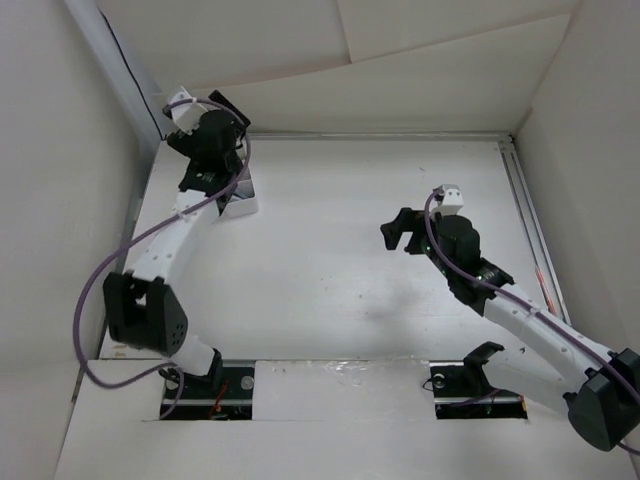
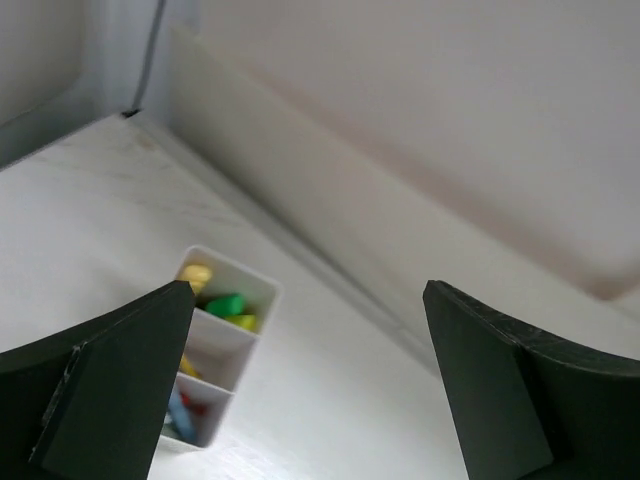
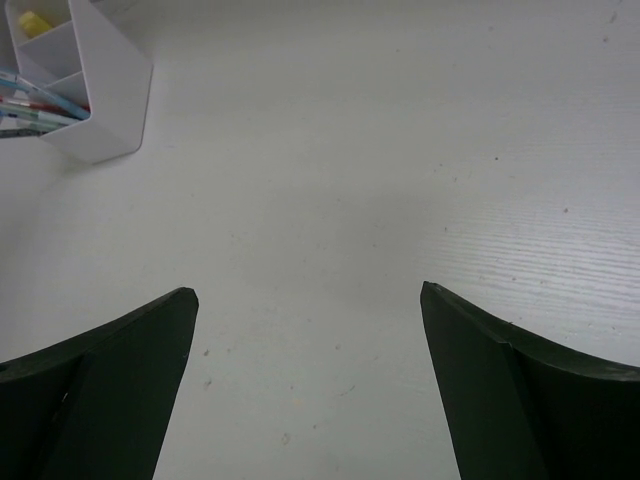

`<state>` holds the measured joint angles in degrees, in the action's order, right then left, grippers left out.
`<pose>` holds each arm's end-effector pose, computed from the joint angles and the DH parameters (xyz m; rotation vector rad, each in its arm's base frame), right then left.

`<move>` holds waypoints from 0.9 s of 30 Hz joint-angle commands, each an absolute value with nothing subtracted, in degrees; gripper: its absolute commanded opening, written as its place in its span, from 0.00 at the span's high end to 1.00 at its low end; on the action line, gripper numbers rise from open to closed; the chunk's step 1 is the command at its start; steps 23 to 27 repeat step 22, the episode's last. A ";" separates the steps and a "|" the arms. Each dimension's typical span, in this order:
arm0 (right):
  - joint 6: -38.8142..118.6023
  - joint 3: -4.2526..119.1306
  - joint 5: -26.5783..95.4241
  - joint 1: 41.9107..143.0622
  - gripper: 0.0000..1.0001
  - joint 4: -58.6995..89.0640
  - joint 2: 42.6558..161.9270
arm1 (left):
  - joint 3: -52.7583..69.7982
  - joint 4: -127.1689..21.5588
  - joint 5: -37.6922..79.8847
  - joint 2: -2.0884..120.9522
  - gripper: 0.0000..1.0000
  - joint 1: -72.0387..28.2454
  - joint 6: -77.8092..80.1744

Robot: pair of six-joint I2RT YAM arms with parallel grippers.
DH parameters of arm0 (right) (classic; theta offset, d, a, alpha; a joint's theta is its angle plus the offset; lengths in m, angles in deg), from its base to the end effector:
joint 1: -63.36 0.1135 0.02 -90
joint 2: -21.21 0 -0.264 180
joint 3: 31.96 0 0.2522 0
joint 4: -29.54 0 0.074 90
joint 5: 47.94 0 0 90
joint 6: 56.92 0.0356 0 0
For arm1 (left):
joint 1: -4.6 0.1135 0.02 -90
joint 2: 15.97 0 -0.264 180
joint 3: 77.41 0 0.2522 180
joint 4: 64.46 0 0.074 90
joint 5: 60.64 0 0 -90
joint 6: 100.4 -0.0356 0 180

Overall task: Sort the stationery into containers
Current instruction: Place the pen in the storage box, then reset both arms

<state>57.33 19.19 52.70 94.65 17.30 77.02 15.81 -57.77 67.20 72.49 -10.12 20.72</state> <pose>0.1976 0.1124 0.2797 0.0142 1.8903 0.4960 0.3598 -0.0720 0.3949 -0.7140 1.4298 -0.0923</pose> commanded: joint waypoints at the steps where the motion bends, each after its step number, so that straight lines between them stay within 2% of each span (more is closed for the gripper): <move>1: 57.78 19.15 54.98 93.95 0.01 18.51 77.28 | 15.99 -56.94 57.43 63.06 0.00 -9.99 25.10; 8: 57.07 18.38 52.96 95.00 0.01 17.97 72.99 | -0.87 -55.71 34.59 45.39 0.00 -9.99 28.88; 14: 56.02 14.85 52.43 95.53 0.01 20.44 66.31 | -20.56 -60.35 26.83 27.29 0.00 -9.99 31.88; 20: 56.02 17.30 52.25 96.58 0.01 14.91 62.08 | -23.66 -60.98 19.17 20.69 0.00 -9.99 32.41; 27: 56.02 18.89 53.48 96.58 0.01 11.31 61.46 | -24.19 -59.77 19.86 19.81 0.00 -9.99 33.19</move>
